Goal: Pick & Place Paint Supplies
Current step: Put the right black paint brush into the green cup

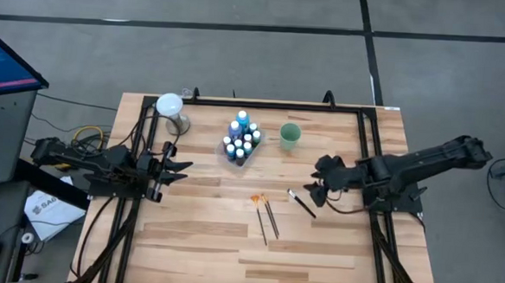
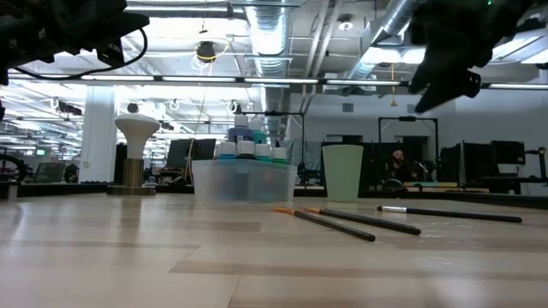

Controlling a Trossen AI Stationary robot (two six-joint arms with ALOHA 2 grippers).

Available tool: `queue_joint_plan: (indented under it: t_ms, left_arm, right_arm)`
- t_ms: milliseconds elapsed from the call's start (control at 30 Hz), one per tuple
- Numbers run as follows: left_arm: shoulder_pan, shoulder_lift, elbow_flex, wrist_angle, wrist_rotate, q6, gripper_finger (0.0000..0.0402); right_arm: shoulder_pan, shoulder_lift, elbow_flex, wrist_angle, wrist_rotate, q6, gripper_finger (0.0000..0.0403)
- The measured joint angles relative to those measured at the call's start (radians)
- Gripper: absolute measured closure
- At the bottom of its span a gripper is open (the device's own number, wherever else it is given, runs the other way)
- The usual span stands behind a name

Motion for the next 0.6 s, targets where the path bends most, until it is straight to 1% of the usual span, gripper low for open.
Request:
queue_joint_plan:
  t_ms: [300,433,600]
  left_arm:
    - [0.000,0.000,0.000,0.001,0.000,0.000,0.0401]
    - [0.000,0.000,0.000,0.002,0.000,0.000,0.0401]
    - [0.000,0.000,0.000,0.003,0.000,0.000,0.0401]
  right_arm:
    - [-0.087,0.144,0.105,-0.224,-0.019,-0.016,0.0145]
    - [-0.128,0.222,0.144,-0.263,-0.080,-0.008,0.0145]
    - [-0.167,0.329,0.178,-0.259,-0.136,-0.013,0.0145]
